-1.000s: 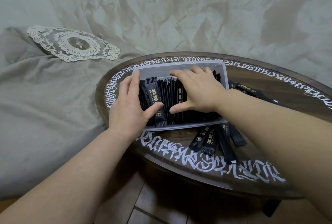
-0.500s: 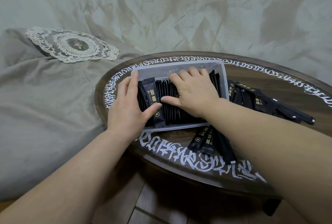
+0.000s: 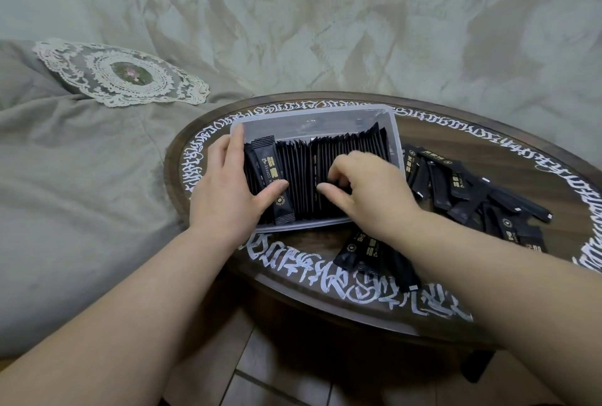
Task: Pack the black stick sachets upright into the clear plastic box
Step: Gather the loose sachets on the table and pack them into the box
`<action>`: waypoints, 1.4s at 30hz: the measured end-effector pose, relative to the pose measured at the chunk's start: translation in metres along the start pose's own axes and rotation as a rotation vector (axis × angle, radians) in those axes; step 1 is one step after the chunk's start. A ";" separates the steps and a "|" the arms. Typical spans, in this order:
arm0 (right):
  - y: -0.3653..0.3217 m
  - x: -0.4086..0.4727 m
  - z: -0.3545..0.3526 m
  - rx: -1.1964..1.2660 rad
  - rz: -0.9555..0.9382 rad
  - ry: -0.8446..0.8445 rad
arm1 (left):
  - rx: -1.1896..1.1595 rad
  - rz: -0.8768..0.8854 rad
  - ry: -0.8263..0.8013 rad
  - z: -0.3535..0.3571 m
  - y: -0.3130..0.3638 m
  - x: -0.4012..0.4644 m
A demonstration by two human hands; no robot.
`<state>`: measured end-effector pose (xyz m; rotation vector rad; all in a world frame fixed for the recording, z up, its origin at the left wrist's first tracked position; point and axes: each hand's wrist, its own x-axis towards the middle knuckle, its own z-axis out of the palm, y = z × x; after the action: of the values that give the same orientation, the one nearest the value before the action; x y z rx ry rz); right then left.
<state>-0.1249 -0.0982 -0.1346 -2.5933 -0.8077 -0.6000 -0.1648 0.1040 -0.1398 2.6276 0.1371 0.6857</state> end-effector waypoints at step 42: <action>-0.032 0.001 0.012 -0.052 0.237 -0.074 | -0.038 -0.014 -0.018 -0.003 0.011 -0.009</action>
<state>-0.1396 -0.0678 -0.1378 -2.7187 -0.5003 -0.4638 -0.1746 0.0932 -0.1371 2.5937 0.1358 0.6536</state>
